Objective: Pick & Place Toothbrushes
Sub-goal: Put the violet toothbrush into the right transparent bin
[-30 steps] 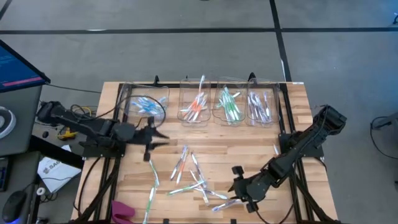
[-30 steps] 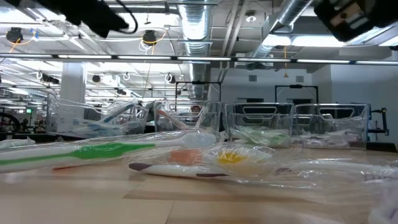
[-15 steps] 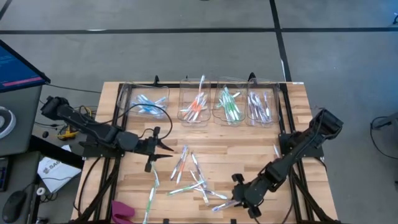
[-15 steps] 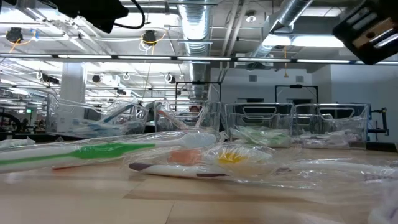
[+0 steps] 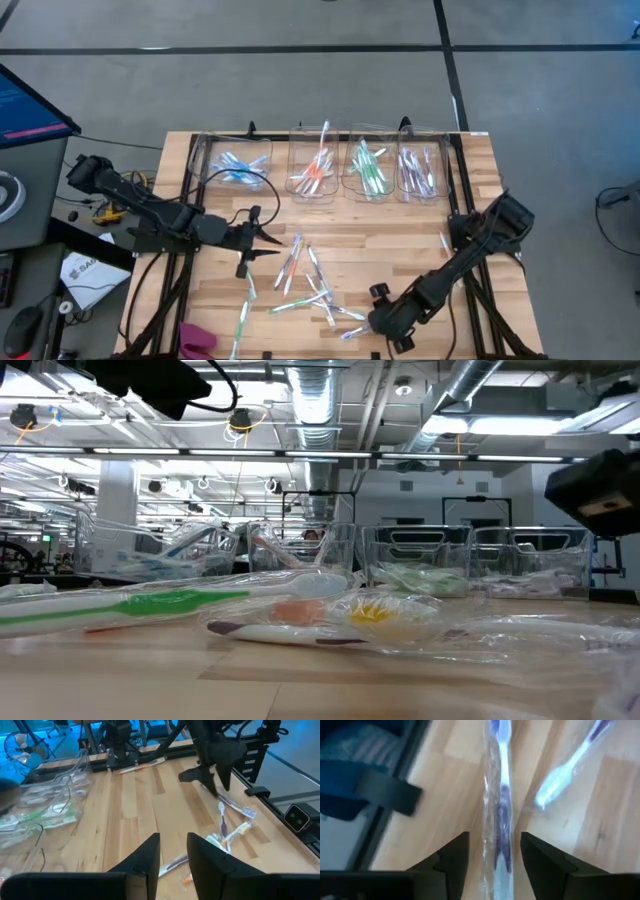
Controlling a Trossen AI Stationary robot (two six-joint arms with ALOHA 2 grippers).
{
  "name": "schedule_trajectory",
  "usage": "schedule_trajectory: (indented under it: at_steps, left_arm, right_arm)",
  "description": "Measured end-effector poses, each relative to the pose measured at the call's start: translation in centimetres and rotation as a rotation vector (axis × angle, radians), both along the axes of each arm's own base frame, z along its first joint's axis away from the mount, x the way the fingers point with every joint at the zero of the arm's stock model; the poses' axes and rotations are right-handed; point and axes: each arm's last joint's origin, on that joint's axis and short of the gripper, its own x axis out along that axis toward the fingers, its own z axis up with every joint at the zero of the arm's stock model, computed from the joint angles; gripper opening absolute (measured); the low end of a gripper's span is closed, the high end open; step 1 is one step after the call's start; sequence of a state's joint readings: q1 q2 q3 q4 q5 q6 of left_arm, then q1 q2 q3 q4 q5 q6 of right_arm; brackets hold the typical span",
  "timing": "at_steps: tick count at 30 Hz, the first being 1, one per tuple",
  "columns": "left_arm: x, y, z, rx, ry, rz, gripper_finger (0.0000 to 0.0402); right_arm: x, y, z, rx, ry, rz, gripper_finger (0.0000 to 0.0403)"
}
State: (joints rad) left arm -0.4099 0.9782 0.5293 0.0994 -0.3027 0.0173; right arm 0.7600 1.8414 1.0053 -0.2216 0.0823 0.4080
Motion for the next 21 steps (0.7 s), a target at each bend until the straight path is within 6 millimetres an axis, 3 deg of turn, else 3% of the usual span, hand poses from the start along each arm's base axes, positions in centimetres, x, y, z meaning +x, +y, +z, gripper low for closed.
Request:
schedule_trajectory:
  at_steps: [6, 11, 16, 21]
  left_arm:
    - [0.0, 0.0, 0.1, -0.004, -0.009, 0.0, 0.009]
    - [0.0, 0.0, 0.1, -0.004, -0.009, -0.001, 0.009]
    - [0.0, 0.0, 0.1, -0.004, -0.008, -0.002, 0.009]
    - [0.0, 0.0, 0.1, -0.016, -0.007, 0.002, 0.009]
  right_arm:
    - [-0.1, -0.1, -0.8, -0.061, 0.075, 0.026, 0.0207]
    - [-0.1, -0.4, -1.8, -0.104, 0.122, 0.045, 0.0199]
    - [0.0, -0.6, -2.0, -0.128, 0.123, 0.077, 0.0143]
    - [0.0, -0.8, -1.9, -0.129, 0.129, 0.069, 0.0038]
